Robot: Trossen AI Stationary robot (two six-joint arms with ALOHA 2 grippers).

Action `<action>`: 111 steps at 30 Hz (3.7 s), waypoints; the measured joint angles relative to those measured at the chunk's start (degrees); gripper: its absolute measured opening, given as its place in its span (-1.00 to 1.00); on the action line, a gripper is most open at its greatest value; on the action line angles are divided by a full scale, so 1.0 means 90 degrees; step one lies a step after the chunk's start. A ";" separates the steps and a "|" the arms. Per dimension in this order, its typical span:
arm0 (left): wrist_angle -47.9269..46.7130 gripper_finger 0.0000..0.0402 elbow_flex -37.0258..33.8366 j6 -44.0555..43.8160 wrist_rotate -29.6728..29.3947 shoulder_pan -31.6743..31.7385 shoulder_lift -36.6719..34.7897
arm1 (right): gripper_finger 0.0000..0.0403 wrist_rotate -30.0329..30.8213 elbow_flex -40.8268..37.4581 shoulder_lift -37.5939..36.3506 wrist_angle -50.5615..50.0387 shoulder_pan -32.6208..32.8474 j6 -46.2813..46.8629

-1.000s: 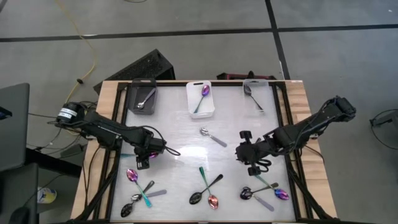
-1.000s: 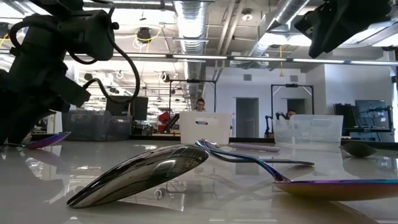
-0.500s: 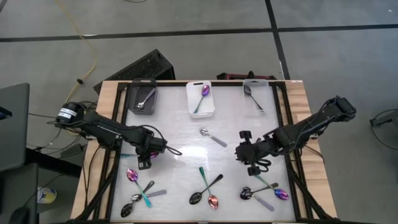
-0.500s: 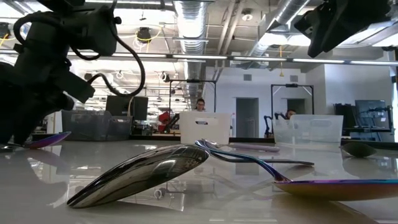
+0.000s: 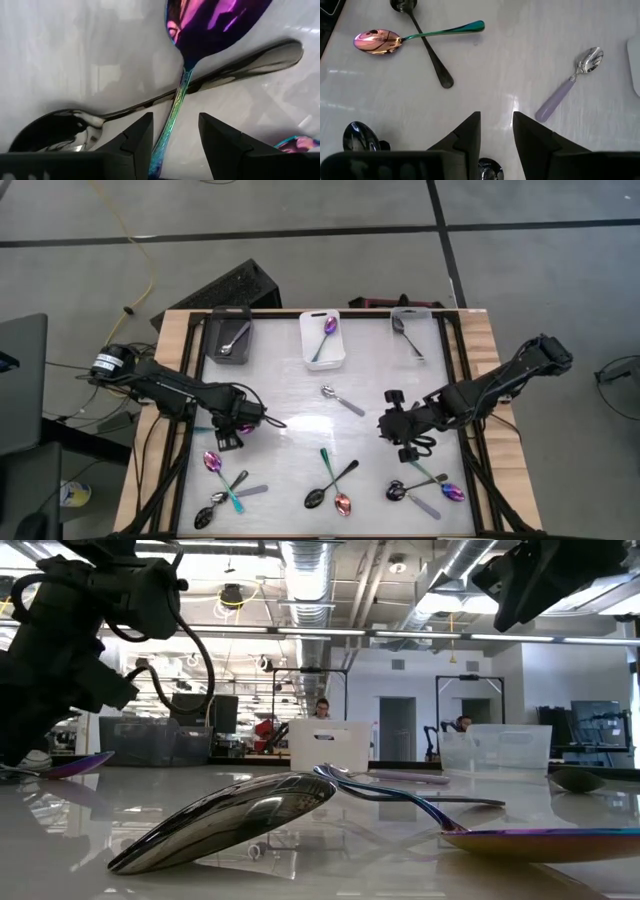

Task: Sort silverware by color (type)
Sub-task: Put the blue spoon into the white bin, then put the purple spoon into the transparent black bin

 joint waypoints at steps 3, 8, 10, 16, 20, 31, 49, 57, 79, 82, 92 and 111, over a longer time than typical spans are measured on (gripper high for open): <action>0.0039 -0.30 -0.0141 -0.0129 -0.0002 0.0000 0.0000 | -0.32 -0.0001 0.0000 0.0000 0.0016 0.0000 0.0001; 0.0280 -0.30 -0.0335 -0.0171 -0.0044 0.0000 -0.0003 | -0.32 -0.0002 0.0000 0.0000 0.0022 0.0000 0.0002; 0.0305 -0.31 -0.0370 -0.0207 -0.0073 0.0000 -0.0015 | -0.32 -0.0002 0.0000 0.0002 0.0021 0.0000 0.0002; 0.0384 -0.62 -0.0403 -0.0333 -0.0263 -0.0001 -0.0022 | -0.32 -0.0002 0.0000 0.0002 0.0021 0.0004 0.0021; 0.0483 -0.91 -0.0413 -0.0414 -0.0345 -0.0002 -0.0019 | -0.32 -0.0012 0.0000 0.0002 0.0015 0.0010 0.0214; 0.0221 -0.99 0.0516 0.0043 -0.0552 -0.0108 -0.0047 | -0.32 -0.0002 0.0000 0.0002 -0.0113 0.0274 0.0410; 0.0264 -1.00 0.5512 0.0390 -0.1039 0.2712 0.0702 | -0.32 0.0662 0.0000 0.0002 -0.0130 0.0597 0.0520; 0.0494 -1.00 0.7114 0.0198 0.0238 0.4082 0.2850 | -0.32 0.0677 0.0002 0.0002 -0.0147 0.0531 0.0279; -0.1344 -0.96 0.9986 0.0130 0.0519 0.4702 0.5724 | -0.32 0.0652 0.0002 0.0002 -0.0476 0.0504 -0.0140; -0.1328 -0.96 0.9977 0.0130 0.0283 0.4707 0.5724 | -0.32 0.0654 0.0002 0.0002 -0.0459 0.0498 -0.0142; -0.1336 -0.76 0.9977 0.0072 0.0161 0.4656 0.5719 | -0.32 0.0654 0.0002 0.0002 -0.0456 0.0498 -0.0046; -0.0921 -0.40 1.0407 0.1233 0.0618 0.4619 0.4796 | -0.32 0.0654 0.0002 0.0002 -0.0440 0.0498 -0.0034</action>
